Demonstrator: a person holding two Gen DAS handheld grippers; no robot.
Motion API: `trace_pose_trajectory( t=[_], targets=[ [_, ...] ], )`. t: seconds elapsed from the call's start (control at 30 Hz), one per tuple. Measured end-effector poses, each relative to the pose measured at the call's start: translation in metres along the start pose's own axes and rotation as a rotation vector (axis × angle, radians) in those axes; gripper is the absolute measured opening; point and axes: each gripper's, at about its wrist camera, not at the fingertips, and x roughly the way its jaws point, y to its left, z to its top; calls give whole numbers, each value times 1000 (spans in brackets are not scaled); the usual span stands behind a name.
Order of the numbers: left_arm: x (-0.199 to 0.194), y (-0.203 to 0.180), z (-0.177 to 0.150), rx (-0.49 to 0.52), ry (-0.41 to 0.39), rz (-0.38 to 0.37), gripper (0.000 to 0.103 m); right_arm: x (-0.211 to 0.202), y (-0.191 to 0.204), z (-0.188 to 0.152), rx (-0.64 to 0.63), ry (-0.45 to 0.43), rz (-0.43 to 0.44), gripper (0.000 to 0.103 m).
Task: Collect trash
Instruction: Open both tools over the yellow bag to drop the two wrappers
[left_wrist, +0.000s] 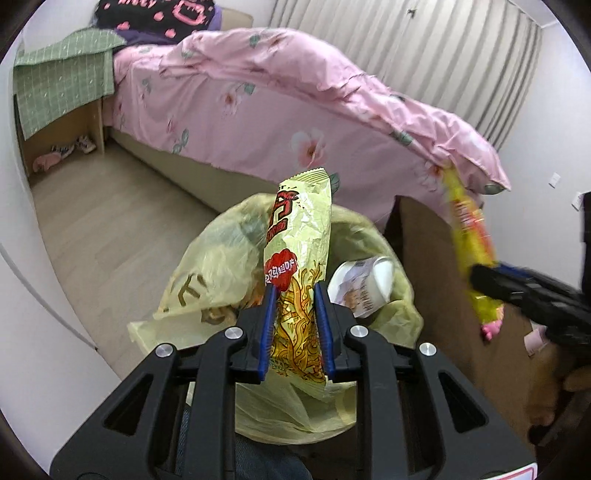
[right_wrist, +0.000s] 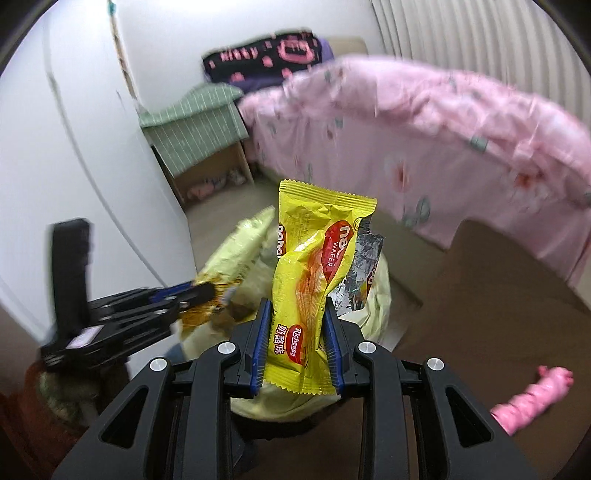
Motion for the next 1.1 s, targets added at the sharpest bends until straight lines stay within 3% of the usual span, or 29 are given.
trace_pose_trajectory(
  t=[0.17,0.33,0.67,0.83,0.93,1.0,1.1],
  targets=[
    [19,9,-2,-50,13,34,20,73,-14,8,-17,165,4,26],
    [33,6,-2,-50,28,32,20,104,-21,9,-6,235,23,26],
    [44,8,-4,-60,53,31,22,77,-19,1,-11,154,44,29],
    [37,7,-3,-60,50,33,24,66,-21,-1,24,107,54,43],
    [31,5,-1,-58,50,30,31,57,-23,-2,54,78,62,50],
    [24,4,2,-61,41,27,45,47,-22,-4,64,46,64,50],
    [17,2,7,-63,42,16,58,36,-20,-6,71,27,59,50]
  ],
)
